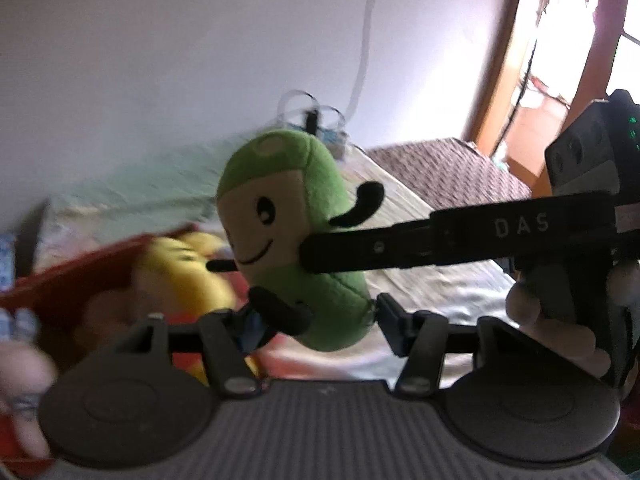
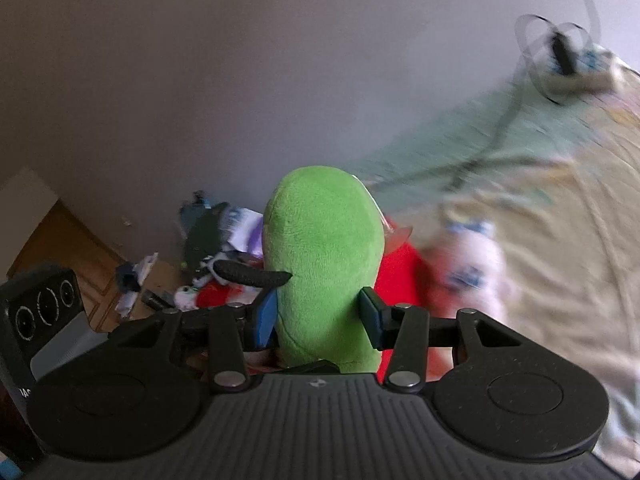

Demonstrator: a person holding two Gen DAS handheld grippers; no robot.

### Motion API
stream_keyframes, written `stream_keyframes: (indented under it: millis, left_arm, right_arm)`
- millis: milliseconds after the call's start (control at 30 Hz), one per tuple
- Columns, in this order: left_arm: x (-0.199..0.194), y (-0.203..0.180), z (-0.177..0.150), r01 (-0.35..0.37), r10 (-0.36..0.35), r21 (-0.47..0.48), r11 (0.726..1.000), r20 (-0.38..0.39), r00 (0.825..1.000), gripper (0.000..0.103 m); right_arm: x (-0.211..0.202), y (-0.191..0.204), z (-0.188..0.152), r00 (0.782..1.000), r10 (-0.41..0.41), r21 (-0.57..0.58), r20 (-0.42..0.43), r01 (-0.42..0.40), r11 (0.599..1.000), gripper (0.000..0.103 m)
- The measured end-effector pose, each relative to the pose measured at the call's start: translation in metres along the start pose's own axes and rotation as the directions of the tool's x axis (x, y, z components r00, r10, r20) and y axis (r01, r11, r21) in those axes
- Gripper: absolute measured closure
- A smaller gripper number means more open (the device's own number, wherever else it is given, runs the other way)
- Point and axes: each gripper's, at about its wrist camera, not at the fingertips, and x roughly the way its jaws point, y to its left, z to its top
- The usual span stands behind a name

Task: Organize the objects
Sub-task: 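Carry the green bean plush with the right tool into the red box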

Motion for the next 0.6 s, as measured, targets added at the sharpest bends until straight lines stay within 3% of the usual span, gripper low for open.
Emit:
stream_keyframes:
  millis: [200, 333, 600]
  left_arm:
    - [-0.027, 0.059, -0.013, -0.115, 0.116, -0.061, 0.992, 0.022, 0.993, 0.046]
    - [-0.03, 0.101, -0.024, -0.191, 0.19, -0.122, 0.974, -0.017, 0.982, 0.046]
    - [0.003, 0.172, -0.061, -0.223, 0.19, -0.285, 0.932, -0.138, 0.972, 0.045]
  right_arm:
    - [0.065, 0.034, -0.005, 0.998, 0.053, -0.019, -0.033, -0.053, 0.998, 0.054]
    - [0.115, 0.046, -0.015, 0.994, 0.073, 0.034, -0.086, -0.071, 0.997, 0.054]
    - [0.187, 0.05, -0.044, 0.983, -0.021, 0.059, -0.185, 0.032, 0.998, 0.054]
